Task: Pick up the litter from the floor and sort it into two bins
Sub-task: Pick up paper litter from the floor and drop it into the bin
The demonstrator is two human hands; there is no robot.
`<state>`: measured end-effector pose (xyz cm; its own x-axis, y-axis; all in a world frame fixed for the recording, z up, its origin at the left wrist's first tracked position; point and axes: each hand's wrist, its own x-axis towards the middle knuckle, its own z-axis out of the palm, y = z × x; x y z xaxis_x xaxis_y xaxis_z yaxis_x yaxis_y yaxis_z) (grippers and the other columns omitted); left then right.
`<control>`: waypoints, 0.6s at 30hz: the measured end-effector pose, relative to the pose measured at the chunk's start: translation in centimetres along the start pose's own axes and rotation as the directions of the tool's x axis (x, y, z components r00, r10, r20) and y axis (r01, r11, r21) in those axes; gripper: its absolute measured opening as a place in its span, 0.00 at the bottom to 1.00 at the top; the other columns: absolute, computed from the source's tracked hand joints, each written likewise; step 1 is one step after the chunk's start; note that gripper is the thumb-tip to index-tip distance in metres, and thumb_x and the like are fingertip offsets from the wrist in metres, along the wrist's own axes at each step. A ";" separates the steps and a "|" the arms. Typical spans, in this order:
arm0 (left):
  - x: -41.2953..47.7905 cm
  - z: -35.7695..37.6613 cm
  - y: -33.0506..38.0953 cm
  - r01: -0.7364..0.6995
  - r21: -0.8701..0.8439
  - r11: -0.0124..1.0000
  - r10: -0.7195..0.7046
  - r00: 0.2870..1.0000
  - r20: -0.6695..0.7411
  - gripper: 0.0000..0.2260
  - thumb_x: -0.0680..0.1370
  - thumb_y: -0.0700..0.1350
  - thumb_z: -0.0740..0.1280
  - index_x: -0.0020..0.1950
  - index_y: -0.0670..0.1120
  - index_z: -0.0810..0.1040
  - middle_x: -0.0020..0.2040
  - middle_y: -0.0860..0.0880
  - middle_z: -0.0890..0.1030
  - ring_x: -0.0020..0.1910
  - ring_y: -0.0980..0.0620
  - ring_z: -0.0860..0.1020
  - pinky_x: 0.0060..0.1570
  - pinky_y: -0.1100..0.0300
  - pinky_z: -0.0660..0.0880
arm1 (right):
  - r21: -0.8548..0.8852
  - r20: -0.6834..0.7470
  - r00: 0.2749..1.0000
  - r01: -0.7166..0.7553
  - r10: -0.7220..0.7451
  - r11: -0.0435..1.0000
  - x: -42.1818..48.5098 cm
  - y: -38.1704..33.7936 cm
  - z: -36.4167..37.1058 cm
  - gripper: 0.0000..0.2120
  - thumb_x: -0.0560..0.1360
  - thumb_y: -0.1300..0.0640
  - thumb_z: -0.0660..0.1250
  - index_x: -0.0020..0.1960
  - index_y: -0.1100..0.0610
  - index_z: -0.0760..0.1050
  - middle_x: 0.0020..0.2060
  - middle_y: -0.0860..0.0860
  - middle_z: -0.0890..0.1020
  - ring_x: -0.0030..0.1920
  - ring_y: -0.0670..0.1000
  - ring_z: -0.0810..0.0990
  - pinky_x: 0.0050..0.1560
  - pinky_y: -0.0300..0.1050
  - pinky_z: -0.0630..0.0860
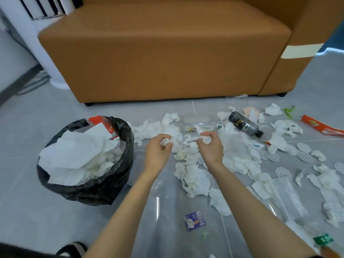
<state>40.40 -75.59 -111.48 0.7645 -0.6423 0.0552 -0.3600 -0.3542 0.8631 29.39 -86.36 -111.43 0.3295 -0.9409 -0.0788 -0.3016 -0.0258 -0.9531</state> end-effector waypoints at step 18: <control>-2.7 -19.7 -4.2 0.055 0.286 0.957 0.077 0.900 -0.428 0.11 0.78 0.38 0.62 0.58 0.46 0.77 0.56 0.48 0.78 0.53 0.51 0.76 0.51 0.66 0.68 | -0.072 0.680 0.732 0.112 -0.034 0.991 -9.1 -11.6 17.5 0.29 0.73 0.51 0.68 0.70 0.51 0.59 0.67 0.51 0.64 0.66 0.54 0.64 0.60 0.46 0.66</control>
<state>50.38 -59.00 -105.38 0.8897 -0.3144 0.3309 -0.4556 -0.5687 0.6848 45.54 -71.61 -104.73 0.8599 -0.4584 -0.2245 -0.3264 -0.1557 -0.9323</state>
